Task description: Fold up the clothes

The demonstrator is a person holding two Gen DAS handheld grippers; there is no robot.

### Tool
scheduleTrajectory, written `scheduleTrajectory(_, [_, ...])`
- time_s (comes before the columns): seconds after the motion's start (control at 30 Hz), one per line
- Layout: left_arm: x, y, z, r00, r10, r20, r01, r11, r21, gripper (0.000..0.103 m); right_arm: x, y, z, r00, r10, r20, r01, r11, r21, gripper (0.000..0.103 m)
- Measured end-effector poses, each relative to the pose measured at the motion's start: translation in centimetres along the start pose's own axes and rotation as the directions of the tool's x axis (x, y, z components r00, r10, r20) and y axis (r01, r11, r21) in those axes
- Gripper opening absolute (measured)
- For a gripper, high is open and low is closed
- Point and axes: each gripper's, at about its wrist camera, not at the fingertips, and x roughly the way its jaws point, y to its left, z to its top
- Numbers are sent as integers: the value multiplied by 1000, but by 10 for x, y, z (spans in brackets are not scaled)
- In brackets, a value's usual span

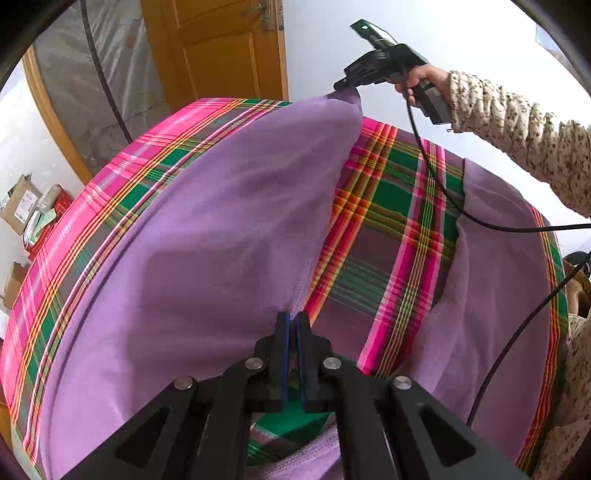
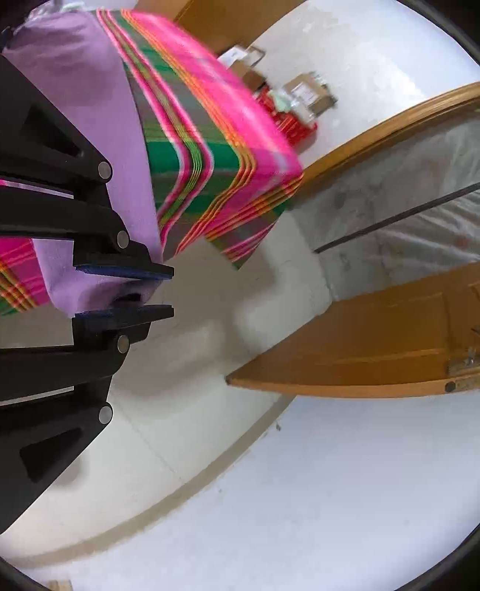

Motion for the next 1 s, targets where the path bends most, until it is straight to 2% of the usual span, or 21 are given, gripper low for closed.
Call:
scheduleTrajectory(0.13, [1, -2, 1, 1000, 9, 2, -9, 1000, 4, 4, -12, -24, -10, 999, 46, 29, -49, 995, 91, 14])
scheduleTrajectory(0.23, [1, 0, 1, 1000, 11, 2, -11, 1000, -1, 4, -15, -43, -19, 994, 107, 25, -110, 977, 183, 19])
scheduleTrajectory(0.33, [3, 3, 1, 1000, 11, 0, -11, 1000, -12, 4, -3, -51, -37, 969, 242, -42, -224, 941, 253, 28])
scheduleTrajectory(0.47, [8, 2, 2, 1000, 21, -14, -21, 1000, -21, 4, 8, -47, -62, 940, 329, -90, -288, 907, 308, 33])
scheduleTrajectory(0.6, [3, -6, 1, 1000, 22, -5, -22, 1000, -17, 6, 1, -38, -72, 947, 304, -108, -263, 921, 286, 33])
scheduleTrajectory(0.63, [1, -8, 0, 1000, 17, 4, -17, 1000, -22, 9, -3, -36, -73, 950, 293, -108, -255, 927, 275, 33])
scheduleTrajectory(0.8, [-18, -25, -6, 998, -28, 50, 30, 999, -34, 10, -39, -20, -67, 960, 275, -56, -258, 944, 206, 33])
scheduleTrajectory(0.9, [-41, -32, -13, 994, -33, 101, 38, 998, -57, 11, -69, 1, -63, 954, 300, -21, -294, 944, 147, 33])
scheduleTrajectory(1.0, [-75, -28, -27, 989, 17, 149, 1, 993, -120, 11, -97, 33, -62, 939, 344, -4, -343, 937, 62, 34])
